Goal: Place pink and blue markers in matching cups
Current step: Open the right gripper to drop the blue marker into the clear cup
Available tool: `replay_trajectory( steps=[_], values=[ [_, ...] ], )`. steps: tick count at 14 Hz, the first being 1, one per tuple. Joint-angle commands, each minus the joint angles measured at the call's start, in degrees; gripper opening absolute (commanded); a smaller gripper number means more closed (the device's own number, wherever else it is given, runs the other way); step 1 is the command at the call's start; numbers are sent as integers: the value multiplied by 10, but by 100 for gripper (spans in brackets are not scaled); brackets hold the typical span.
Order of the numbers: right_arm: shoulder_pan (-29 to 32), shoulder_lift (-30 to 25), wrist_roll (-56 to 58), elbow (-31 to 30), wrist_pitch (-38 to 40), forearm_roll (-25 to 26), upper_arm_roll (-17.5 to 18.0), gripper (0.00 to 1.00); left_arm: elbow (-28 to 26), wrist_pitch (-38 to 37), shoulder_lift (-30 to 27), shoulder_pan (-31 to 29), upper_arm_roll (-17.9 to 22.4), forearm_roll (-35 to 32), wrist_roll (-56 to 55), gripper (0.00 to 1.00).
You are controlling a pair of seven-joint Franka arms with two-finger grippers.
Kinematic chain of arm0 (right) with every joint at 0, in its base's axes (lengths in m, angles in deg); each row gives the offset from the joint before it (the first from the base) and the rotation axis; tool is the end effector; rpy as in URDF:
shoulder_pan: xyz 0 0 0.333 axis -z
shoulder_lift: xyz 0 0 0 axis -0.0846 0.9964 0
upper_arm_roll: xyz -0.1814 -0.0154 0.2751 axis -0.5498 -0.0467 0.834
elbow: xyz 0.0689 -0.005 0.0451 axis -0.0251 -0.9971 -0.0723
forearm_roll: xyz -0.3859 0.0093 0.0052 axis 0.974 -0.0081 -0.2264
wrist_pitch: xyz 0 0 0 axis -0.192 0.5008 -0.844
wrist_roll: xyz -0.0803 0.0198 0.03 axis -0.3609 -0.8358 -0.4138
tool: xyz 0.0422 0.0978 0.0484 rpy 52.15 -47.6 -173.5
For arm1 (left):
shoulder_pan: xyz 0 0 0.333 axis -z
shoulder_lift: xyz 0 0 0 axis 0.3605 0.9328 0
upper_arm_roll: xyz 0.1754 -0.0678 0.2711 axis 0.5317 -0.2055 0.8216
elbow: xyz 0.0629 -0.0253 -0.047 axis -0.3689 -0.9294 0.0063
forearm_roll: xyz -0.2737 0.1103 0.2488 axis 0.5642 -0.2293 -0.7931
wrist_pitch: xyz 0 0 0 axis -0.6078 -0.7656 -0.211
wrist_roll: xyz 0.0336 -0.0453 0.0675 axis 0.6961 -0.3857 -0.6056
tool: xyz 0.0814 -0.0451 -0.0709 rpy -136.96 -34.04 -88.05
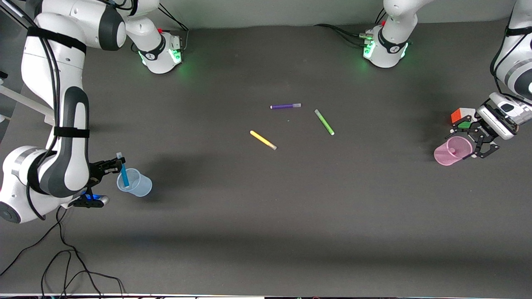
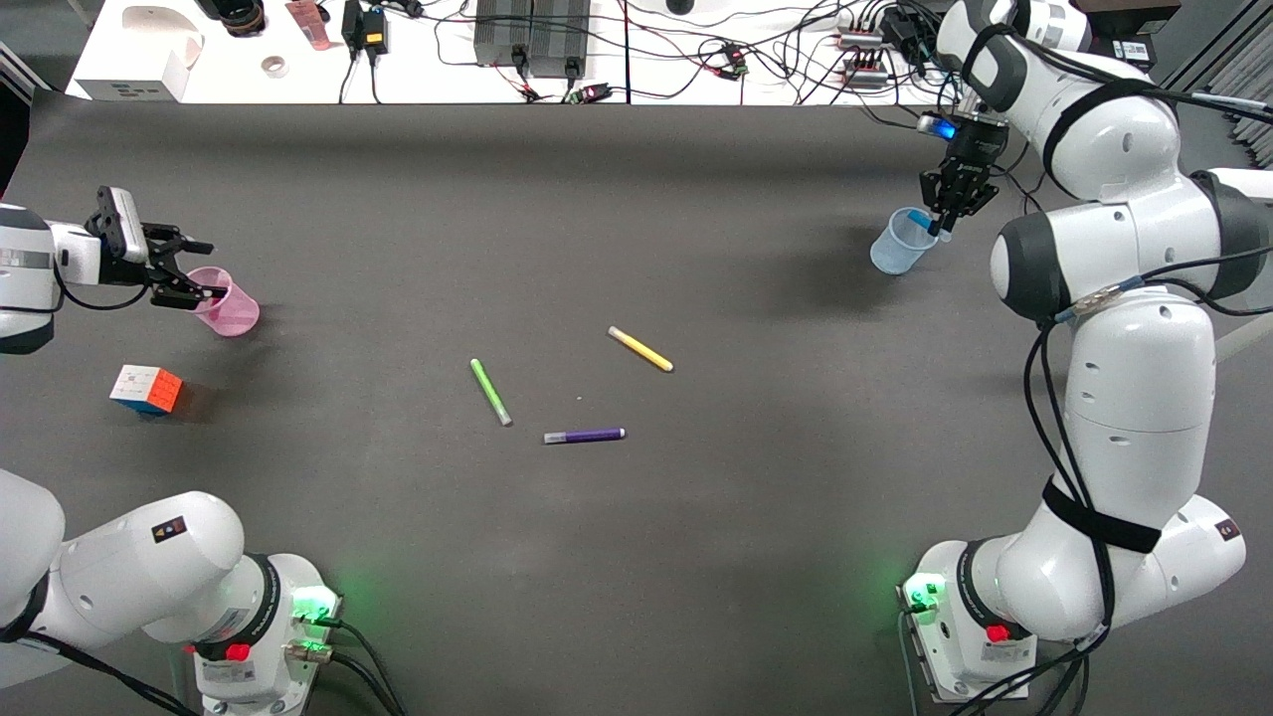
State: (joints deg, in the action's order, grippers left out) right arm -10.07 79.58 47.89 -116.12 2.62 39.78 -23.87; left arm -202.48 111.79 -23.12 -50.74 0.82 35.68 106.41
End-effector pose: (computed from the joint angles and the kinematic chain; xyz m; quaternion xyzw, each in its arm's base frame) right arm 0.6526 -0.0464 0.2922 -0.9414 0.0154 0.3212 0.1015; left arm 0.4634 0.2282 0.2698 0.7903 -0.5010 0.3203 0.1478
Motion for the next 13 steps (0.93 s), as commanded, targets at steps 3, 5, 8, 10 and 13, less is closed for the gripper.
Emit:
replay_trajectory(
  steps=[3, 5, 8, 10, 13],
  values=[
    [15, 29, 19, 28, 16, -18, 1, 8, 77, -13, -36, 28, -7, -96, -230, 99],
    [15, 43, 19, 30, 16, -30, 1, 8, 124, -41, -63, 60, -8, -210, -418, 99],
    [15, 52, 18, 41, 15, -31, 1, 14, 216, -142, -76, 111, -8, -349, -680, 99],
    [15, 56, 13, 42, 14, -30, 1, 68, 278, -205, -76, 154, -10, -423, -834, 99],
    [14, 52, 11, 49, 14, -30, 1, 100, 344, -291, -74, 228, -10, -524, -1031, 99]
  ],
)
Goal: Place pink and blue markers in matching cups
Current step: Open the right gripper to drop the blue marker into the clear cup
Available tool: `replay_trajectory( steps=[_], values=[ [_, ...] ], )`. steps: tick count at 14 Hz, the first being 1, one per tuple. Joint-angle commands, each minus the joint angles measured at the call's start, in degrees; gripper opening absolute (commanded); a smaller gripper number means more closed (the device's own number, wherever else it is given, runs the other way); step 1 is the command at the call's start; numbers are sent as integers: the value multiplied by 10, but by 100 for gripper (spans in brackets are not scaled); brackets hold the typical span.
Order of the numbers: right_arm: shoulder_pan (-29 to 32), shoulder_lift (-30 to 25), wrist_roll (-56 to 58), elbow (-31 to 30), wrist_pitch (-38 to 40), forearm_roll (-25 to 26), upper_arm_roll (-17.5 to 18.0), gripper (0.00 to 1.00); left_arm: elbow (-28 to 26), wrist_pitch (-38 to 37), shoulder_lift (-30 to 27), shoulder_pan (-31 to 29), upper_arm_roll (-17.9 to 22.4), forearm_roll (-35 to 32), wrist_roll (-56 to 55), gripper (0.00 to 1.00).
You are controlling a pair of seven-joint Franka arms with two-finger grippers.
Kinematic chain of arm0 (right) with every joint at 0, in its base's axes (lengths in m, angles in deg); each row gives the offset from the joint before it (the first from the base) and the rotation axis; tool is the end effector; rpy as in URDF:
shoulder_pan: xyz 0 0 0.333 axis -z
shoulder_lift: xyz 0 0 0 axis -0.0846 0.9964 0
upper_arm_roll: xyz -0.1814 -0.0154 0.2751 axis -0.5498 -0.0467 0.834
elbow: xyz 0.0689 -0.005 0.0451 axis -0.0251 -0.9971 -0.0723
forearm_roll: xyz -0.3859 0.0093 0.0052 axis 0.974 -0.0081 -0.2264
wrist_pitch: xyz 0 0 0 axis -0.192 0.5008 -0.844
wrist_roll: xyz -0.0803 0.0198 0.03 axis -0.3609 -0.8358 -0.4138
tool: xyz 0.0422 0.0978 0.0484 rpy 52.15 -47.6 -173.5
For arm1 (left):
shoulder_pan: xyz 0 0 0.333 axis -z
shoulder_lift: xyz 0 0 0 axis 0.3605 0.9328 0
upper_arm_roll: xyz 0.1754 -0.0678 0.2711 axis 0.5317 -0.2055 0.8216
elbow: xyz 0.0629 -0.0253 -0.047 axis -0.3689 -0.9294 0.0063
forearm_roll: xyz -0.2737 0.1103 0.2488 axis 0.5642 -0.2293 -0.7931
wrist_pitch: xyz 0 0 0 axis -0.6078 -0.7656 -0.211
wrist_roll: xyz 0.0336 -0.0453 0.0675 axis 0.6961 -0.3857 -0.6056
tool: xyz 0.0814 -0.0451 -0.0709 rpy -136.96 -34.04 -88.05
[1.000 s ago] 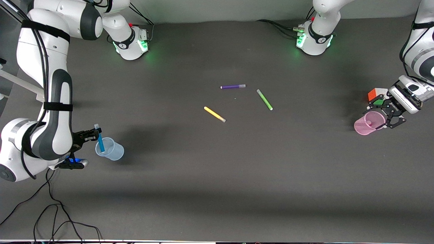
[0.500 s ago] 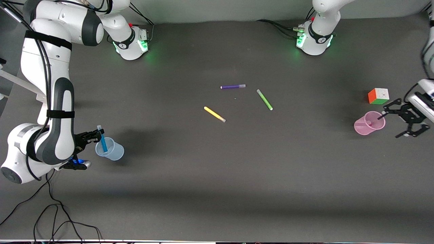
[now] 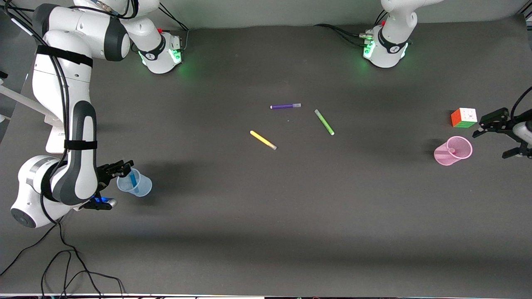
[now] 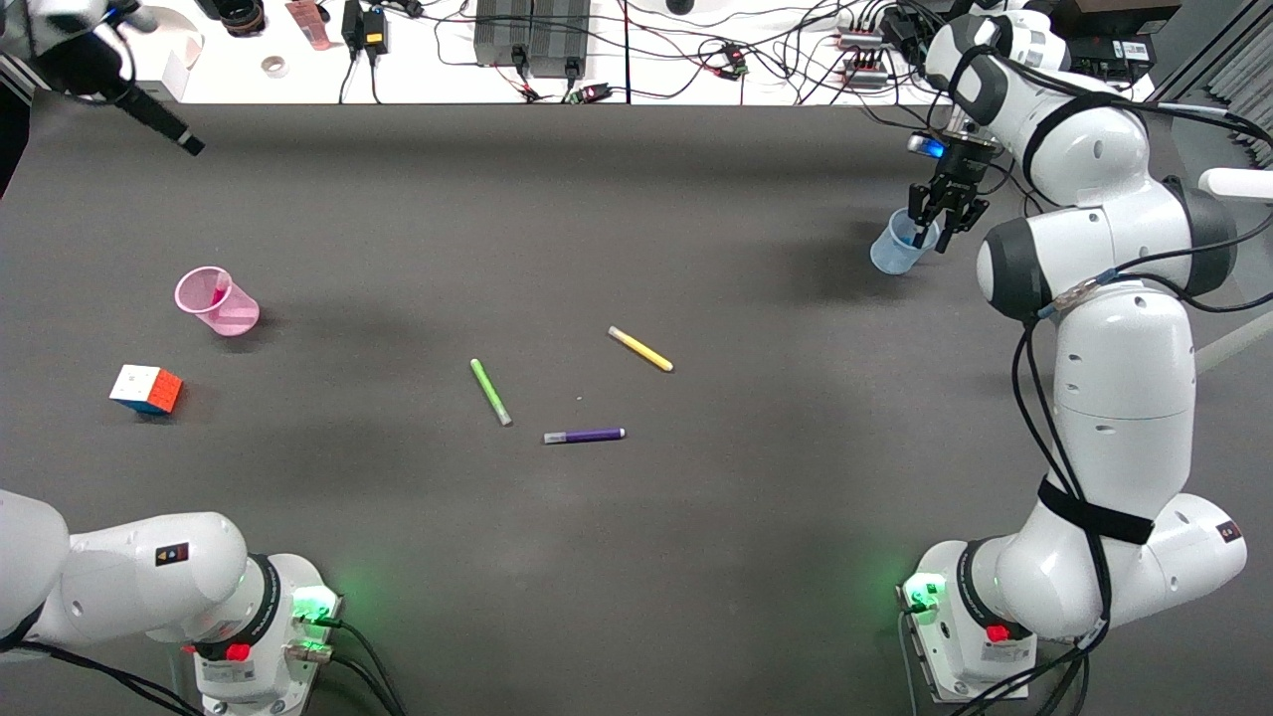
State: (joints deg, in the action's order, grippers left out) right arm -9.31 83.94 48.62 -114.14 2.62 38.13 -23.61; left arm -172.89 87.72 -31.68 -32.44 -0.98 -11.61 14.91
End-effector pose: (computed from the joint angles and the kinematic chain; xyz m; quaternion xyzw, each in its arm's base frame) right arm 0.6572 -0.0464 0.2558 -0.9355 0.0142 0.3365 0.1071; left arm 0.5683 0.0822 0.5332 0.9560 -0.2826 0.0360 0.0704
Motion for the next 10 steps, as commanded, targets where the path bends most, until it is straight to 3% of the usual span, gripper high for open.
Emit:
replay_trajectory(
  steps=[1, 6, 10],
  values=[
    [5, 4, 1, 37, 15, -12, -2, 100, 61, -69, 12, 65, 8, -67, -158, 99],
    [-23, -69, -62, 37, 14, 6, -14, 100, 123, -147, 33, 138, 6, -125, -324, 99],
    [-61, -145, -138, 15, -27, 53, -14, 100, 130, -161, 33, 162, 2, -127, -388, 99]
  ],
)
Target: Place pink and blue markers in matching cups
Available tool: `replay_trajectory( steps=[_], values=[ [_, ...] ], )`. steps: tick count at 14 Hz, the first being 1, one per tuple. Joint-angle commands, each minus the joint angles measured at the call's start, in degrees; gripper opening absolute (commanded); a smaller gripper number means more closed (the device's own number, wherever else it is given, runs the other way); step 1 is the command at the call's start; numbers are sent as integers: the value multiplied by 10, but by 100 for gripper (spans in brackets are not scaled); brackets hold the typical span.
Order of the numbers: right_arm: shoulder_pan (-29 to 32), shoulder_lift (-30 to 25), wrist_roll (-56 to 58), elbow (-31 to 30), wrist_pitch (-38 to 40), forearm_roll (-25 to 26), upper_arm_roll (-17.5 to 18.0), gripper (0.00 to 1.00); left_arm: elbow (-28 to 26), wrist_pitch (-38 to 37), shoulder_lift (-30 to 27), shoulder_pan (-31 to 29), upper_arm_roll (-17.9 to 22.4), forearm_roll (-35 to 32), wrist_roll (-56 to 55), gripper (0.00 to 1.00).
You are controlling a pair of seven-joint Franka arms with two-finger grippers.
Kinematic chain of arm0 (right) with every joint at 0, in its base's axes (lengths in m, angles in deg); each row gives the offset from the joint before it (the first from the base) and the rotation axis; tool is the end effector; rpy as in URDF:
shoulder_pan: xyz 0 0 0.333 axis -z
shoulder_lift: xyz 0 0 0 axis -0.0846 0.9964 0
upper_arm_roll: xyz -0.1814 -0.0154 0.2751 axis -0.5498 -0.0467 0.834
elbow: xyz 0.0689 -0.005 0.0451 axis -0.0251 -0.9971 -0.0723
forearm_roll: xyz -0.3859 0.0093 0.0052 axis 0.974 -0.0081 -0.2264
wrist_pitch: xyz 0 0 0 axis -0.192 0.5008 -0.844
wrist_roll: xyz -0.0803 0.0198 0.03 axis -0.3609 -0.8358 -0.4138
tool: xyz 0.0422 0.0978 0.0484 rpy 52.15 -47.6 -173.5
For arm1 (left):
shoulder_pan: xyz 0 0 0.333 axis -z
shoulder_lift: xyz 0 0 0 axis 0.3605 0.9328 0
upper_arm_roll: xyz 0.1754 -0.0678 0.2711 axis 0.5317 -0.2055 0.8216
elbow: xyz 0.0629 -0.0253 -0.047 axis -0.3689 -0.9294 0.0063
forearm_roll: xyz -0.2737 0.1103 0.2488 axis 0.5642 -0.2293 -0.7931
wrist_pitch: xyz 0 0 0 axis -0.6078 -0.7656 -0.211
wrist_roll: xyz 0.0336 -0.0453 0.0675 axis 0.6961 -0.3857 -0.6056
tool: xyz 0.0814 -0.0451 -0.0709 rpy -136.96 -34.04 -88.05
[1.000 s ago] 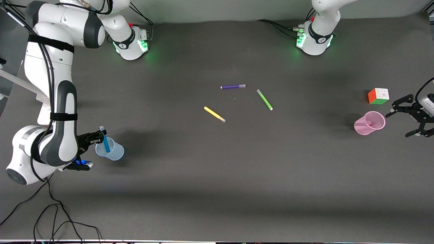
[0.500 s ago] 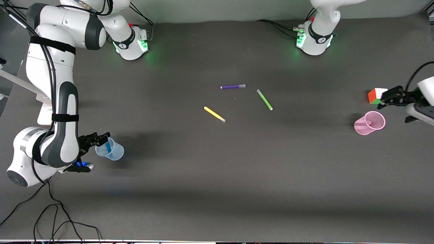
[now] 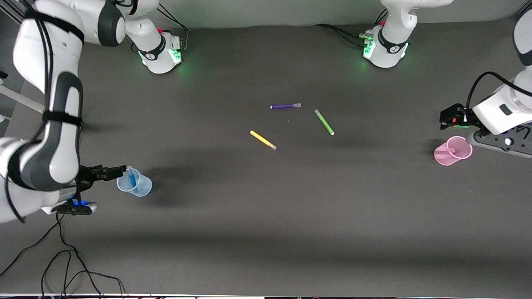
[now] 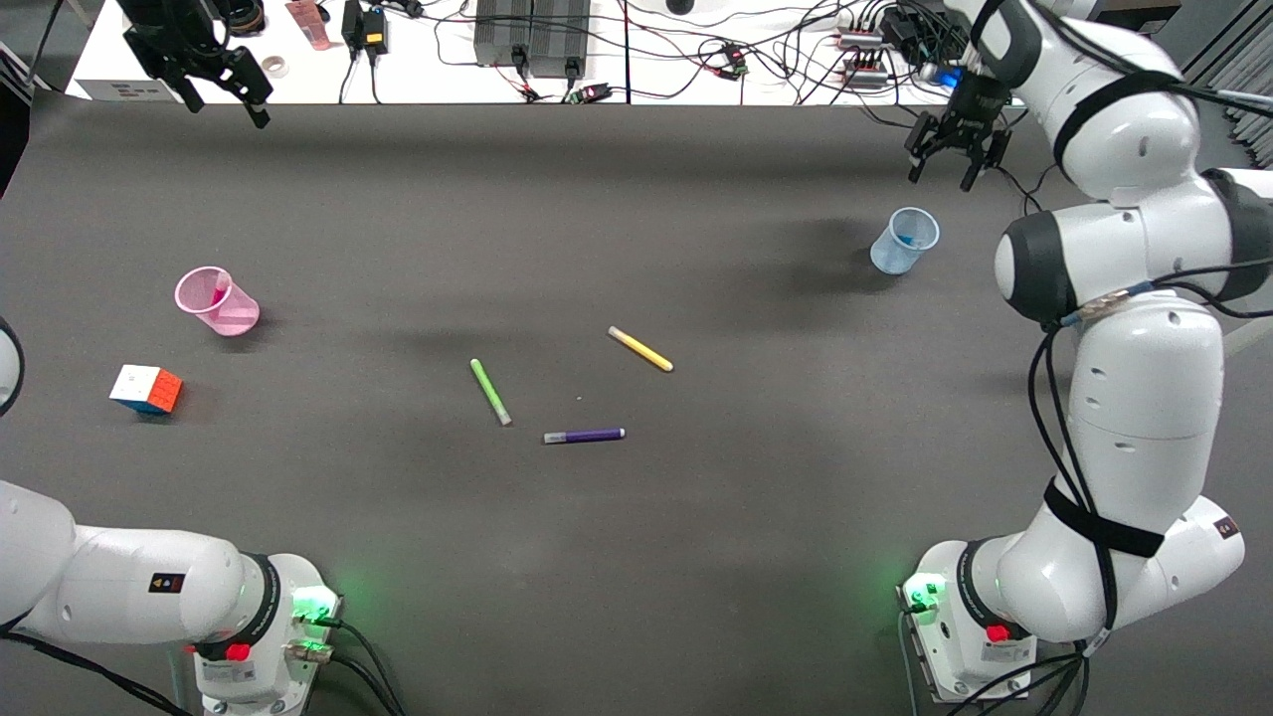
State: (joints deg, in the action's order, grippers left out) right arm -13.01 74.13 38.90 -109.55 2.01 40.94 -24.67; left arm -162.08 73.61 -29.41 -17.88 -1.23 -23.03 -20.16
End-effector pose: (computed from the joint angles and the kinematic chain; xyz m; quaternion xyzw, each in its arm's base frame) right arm 0.6754 -0.0089 0.3962 -0.9697 0.0427 0.2326 0.0615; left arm 0.5700 -0.0458 0.5773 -0.9902 0.1300 0.0494 0.0154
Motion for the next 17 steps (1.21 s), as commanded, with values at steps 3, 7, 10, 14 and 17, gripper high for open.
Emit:
replay_trajectory(
  steps=[3, 7, 10, 14, 17],
  values=[
    [-57, -107, -63, -72, -60, 53, -9, 100, 18, -20, 10, 15, 5, -13, -46, 99],
    [-118, -194, -95, -171, -148, 82, -33, 100, -7, 10, 5, 12, 5, -13, -44, 99],
    [-140, -256, -103, -222, -203, 111, -40, 100, -43, 39, -20, 8, 5, -13, -45, 99],
    [-98, -325, -130, -266, -243, 143, 18, 100, -96, 70, -56, 0, 5, -13, -44, 99],
    [26, -359, -193, -269, -238, 186, 164, 100, -93, 68, -49, 1, 5, -13, -44, 99]
  ],
)
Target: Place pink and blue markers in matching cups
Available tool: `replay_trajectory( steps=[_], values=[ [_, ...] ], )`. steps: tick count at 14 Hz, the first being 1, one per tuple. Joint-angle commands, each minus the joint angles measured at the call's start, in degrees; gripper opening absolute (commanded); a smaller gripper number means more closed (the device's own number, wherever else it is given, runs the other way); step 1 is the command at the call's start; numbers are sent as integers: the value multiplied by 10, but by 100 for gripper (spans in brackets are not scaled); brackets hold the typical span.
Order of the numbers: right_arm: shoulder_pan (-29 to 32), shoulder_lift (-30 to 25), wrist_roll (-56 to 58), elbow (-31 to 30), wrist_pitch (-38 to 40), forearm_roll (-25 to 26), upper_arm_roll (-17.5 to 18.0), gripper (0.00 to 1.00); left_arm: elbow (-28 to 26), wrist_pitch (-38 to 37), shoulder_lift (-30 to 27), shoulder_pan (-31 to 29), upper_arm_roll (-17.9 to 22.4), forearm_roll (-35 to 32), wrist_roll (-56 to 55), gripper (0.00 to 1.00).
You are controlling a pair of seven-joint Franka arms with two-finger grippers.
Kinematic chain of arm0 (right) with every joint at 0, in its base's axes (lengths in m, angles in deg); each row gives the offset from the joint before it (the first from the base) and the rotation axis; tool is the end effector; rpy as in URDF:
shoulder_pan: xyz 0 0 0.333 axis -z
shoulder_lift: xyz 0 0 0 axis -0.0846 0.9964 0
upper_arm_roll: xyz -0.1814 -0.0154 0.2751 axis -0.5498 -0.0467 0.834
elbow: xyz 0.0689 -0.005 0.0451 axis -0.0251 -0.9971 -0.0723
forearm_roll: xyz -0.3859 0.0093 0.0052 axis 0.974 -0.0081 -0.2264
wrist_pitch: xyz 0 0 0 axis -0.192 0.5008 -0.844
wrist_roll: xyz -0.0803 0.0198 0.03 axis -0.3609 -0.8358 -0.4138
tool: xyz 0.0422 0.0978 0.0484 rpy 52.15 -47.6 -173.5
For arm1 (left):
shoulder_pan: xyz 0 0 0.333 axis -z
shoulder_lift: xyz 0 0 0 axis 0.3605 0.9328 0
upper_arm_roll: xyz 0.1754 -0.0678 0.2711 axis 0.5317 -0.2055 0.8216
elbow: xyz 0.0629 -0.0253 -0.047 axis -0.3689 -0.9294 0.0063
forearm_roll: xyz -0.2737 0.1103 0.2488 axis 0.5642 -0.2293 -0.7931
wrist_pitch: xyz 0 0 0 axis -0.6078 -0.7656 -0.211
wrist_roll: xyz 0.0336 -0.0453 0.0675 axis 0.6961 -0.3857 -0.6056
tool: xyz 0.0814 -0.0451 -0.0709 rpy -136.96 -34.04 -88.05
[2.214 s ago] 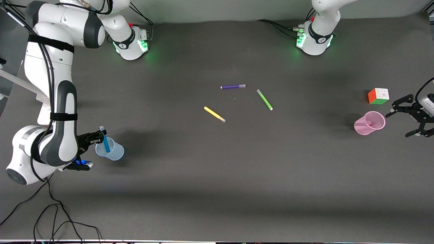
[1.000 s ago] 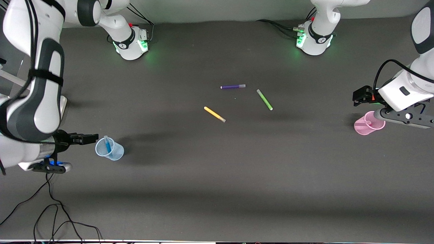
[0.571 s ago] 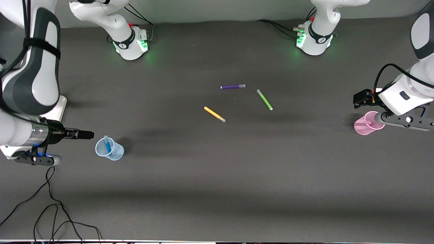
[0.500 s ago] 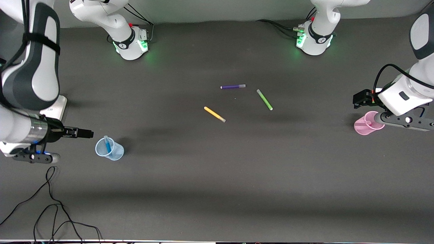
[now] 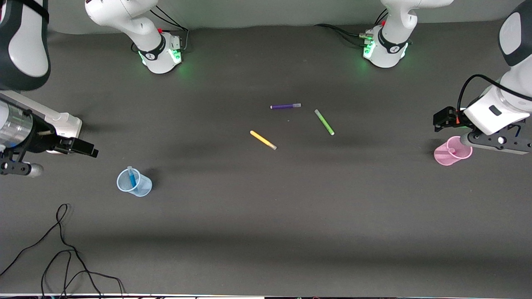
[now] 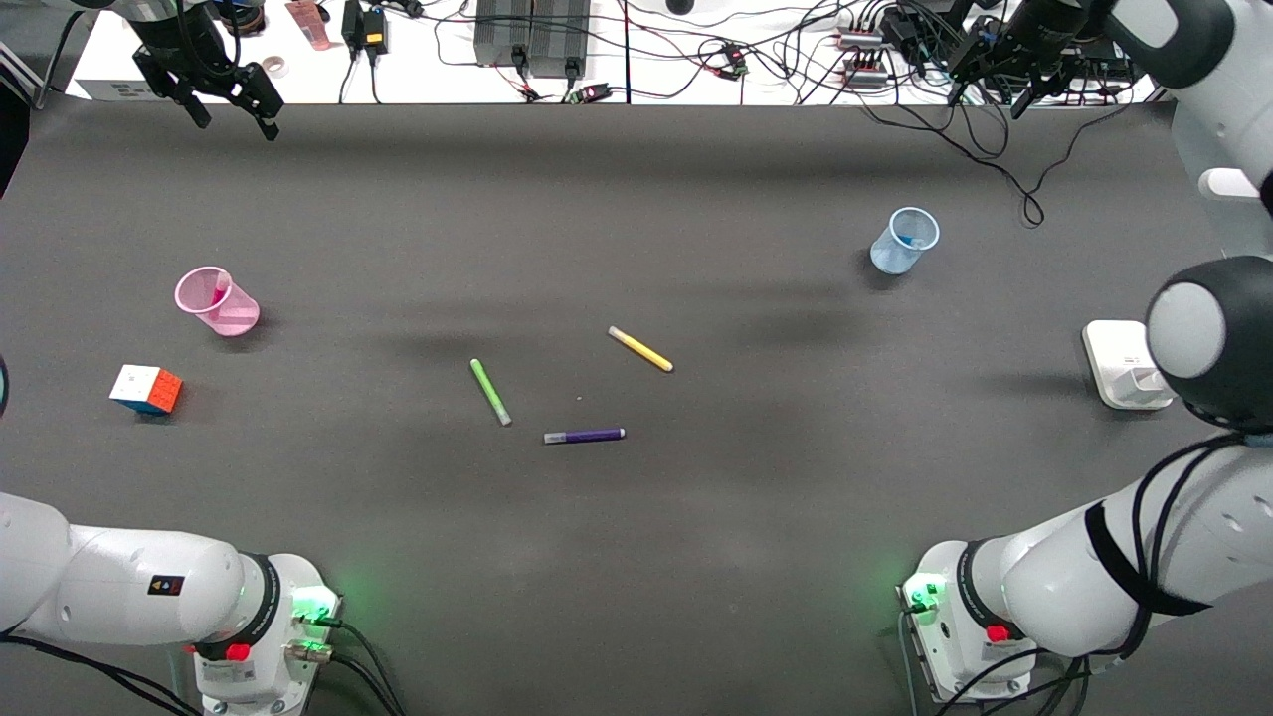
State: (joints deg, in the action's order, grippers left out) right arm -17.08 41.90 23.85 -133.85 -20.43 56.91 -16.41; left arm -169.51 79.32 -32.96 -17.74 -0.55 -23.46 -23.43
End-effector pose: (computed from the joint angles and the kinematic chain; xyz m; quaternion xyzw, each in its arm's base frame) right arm 0.5953 0.0087 0.5582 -0.9946 0.0965 0.0194 0.0334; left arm 0.5568 -0.0395 0.5601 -0.9943 0.0991 0.0332 0.0216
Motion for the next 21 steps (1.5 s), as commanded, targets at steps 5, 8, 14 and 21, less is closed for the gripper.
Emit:
replay_trajectory(
  steps=[5, 8, 14, 21],
  values=[
    [174, -64, 10, -23, -8, 28, 151, 100, -24, 11, -14, -2, 3, -8, -8, 99],
    [185, -73, 48, -20, -2, 28, 150, 100, -32, 15, -18, -1, 4, -7, -3, 99],
    [182, -73, 106, -16, 3, 51, 148, 100, -32, 20, -15, -1, 3, -2, -3, 99],
    [232, -80, 106, -18, 4, 69, 199, 100, -32, 18, -15, -1, 3, -2, -3, 99]
  ],
)
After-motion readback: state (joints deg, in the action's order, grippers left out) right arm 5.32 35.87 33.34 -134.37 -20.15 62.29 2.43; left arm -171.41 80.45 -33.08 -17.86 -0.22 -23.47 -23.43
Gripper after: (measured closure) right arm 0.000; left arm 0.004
